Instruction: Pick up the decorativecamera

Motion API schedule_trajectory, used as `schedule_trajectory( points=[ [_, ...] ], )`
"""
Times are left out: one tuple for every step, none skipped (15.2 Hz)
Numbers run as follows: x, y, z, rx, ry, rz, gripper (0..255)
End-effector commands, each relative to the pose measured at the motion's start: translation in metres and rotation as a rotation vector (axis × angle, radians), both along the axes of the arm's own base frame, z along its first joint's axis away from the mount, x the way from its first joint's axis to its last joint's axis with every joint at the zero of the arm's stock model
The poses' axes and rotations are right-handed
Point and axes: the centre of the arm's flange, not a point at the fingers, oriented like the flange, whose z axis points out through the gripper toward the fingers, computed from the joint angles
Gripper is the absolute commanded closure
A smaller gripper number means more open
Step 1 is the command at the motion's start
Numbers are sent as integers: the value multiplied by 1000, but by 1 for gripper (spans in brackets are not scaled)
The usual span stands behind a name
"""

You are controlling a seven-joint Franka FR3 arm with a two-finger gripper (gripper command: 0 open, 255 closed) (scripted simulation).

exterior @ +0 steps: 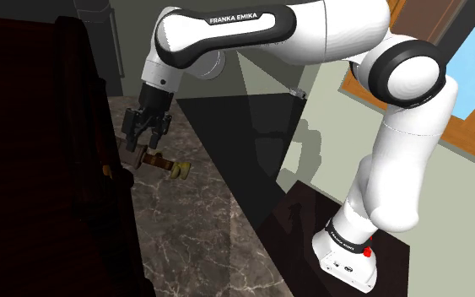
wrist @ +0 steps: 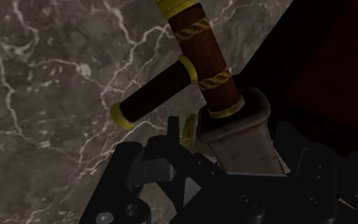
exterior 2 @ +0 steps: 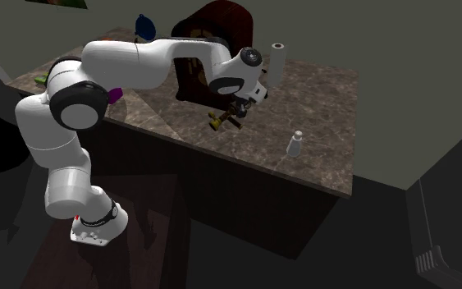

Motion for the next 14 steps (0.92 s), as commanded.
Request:
schedule_trajectory(
  points=[
    [0,0,-1,-1,1,0,255],
    [0,0,-1,-1,1,0,255],
    [0,0,-1,-1,1,0,255],
    [0,1,-1,-1,1,0,255],
    [0,1,4,-1,1,0,255],
    [0,1,10,-1,1,0,255],
    [0,1,15,-1,1,0,255],
    [0,1,20,-1,1,0,255],
    [0,1,26,-1,1,0,255],
    [0,1,31,-1,1,0,255],
    [0,1,36,-1,1,0,255],
    [0,1,41,-1,1,0,255],
    [0,1,47,-1,1,0,255],
    [0,1,52,-1,1,0,255]
  ],
)
